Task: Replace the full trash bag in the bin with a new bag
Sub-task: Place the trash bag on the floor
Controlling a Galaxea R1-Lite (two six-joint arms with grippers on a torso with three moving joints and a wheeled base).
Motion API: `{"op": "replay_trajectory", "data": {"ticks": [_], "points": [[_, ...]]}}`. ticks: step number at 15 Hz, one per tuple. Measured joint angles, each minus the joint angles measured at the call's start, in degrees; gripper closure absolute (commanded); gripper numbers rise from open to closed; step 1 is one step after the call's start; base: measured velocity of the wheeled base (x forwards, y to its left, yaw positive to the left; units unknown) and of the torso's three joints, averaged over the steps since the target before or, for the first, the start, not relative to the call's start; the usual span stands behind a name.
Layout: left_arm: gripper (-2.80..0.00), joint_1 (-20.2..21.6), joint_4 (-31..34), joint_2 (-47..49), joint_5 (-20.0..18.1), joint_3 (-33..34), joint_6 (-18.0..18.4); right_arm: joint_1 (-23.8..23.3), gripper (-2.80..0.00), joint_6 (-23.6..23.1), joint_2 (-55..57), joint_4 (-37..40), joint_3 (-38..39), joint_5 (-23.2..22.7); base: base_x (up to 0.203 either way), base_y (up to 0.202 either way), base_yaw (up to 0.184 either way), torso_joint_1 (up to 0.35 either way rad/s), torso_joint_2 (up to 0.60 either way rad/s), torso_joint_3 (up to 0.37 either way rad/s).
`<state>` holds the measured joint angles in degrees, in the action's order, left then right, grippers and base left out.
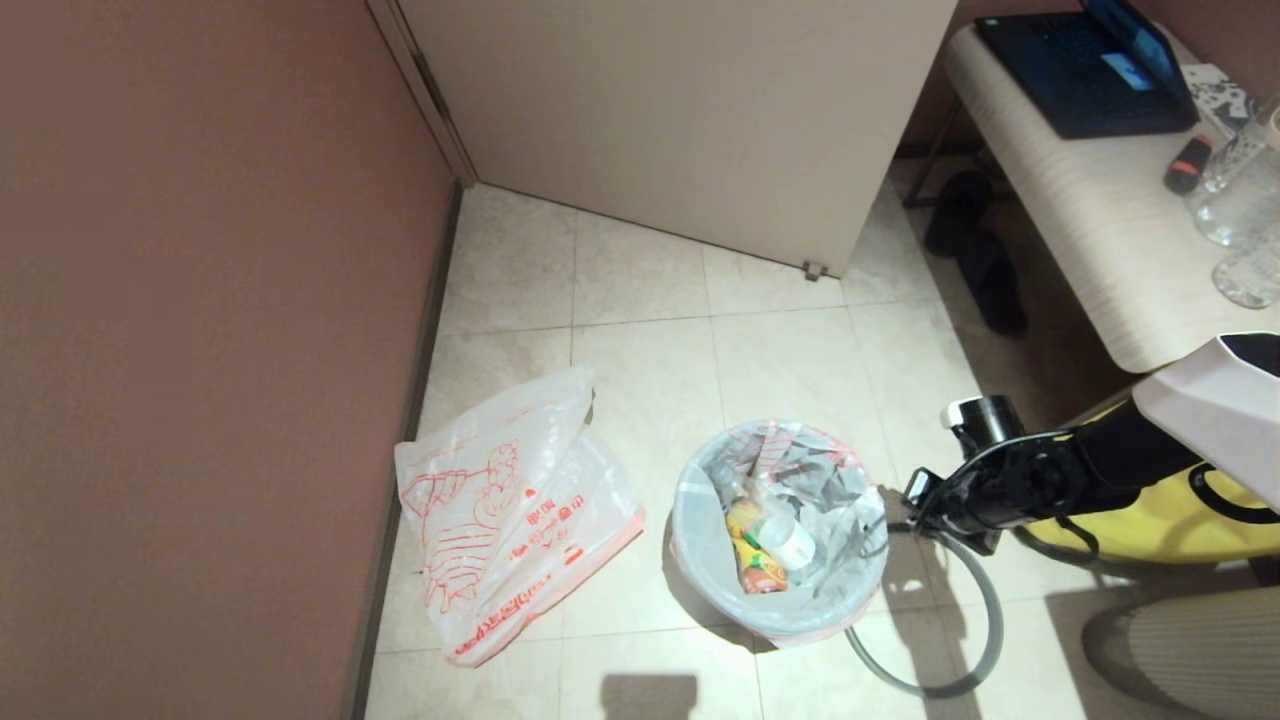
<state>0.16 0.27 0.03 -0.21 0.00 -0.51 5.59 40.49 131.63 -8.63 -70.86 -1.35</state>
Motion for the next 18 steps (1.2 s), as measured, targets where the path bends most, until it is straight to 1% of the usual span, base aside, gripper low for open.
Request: {"op": "replay_trajectory", "data": {"ticks": [2, 3, 7, 11, 13, 16, 18], "points": [[0.0, 0.0, -0.02, 0.02, 0.0, 0.0, 0.03, -0.73, -2.8, 0.86, 0.31, -2.98, 0.0, -3.55, 0.0, 0.0, 0.0, 0.0, 0.0, 0.0], [0.0, 0.0, -0.02, 0.0, 0.0, 0.0, 0.05, -0.72, -2.8, 0.97, 0.35, -3.33, -0.21, -4.45, 0.0, 0.0, 0.0, 0.0, 0.0, 0.0], [0.0, -0.02, 0.0, -0.01, 0.02, 0.0, 0.07, -0.8, -2.8, -1.13, 1.66, -3.38, -1.01, -4.62, 0.0, 0.0, 0.0, 0.0, 0.0, 0.0], [0.0, -0.02, 0.0, -0.01, 0.02, 0.0, 0.03, -0.72, -2.8, -2.07, 5.68, -2.81, -4.08, -4.46, 0.0, 0.0, 0.0, 0.0, 0.0, 0.0], [0.0, 0.0, 0.0, -0.01, 0.02, 0.0, 0.02, -0.45, -2.8, -2.07, 7.51, -0.25, -7.77, -4.51, 0.0, 0.0, 0.0, 0.0, 0.0, 0.0], [0.0, 0.0, 0.0, -0.01, 0.02, 0.0, 0.05, -0.14, -2.8, -1.8, 10.05, 7.14, -14.03, -4.76, 0.0, 0.0, 0.0, 0.0, 0.0, 0.0], [0.0, -0.02, 0.0, -0.01, 0.02, 0.0, 0.07, 0.3, -2.8, -2.07, 10.66, 7.97, -15.13, -4.73, 0.0, 0.0, 0.0, 0.0, 0.0, 0.0]]}}
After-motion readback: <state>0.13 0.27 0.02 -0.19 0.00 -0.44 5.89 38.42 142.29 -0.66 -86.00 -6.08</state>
